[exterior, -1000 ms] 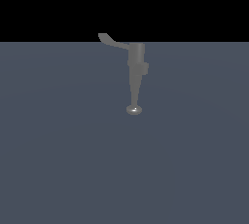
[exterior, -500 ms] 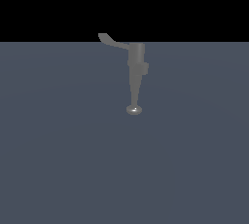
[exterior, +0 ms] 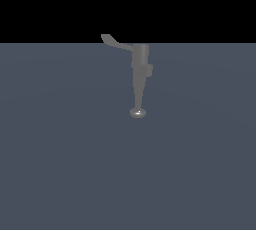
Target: Turn on the faucet by rotating a designated handle.
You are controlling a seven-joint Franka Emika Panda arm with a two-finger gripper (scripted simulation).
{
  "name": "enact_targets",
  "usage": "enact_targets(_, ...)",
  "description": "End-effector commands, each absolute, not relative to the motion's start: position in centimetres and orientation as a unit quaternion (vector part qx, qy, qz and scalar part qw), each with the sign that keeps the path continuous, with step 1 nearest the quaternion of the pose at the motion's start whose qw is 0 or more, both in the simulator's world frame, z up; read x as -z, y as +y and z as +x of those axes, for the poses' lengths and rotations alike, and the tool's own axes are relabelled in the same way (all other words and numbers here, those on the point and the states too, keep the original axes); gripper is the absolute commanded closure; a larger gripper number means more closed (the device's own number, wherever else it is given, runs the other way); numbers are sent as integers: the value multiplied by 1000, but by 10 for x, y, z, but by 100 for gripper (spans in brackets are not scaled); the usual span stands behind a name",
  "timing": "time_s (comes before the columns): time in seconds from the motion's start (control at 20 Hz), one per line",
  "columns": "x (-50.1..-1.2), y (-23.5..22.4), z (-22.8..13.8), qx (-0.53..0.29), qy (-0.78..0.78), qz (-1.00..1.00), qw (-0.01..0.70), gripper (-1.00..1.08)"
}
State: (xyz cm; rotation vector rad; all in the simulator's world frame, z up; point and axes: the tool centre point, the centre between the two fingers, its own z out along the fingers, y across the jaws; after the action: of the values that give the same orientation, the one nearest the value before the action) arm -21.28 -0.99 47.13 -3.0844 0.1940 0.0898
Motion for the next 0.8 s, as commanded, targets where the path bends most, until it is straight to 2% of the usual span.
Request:
enact_targets(0.0, -470, -8, -200, -30, 86, -995, 29, 108)
enact_targets(0.75, -447, 5, -107, -40, 270, -961, 46, 108)
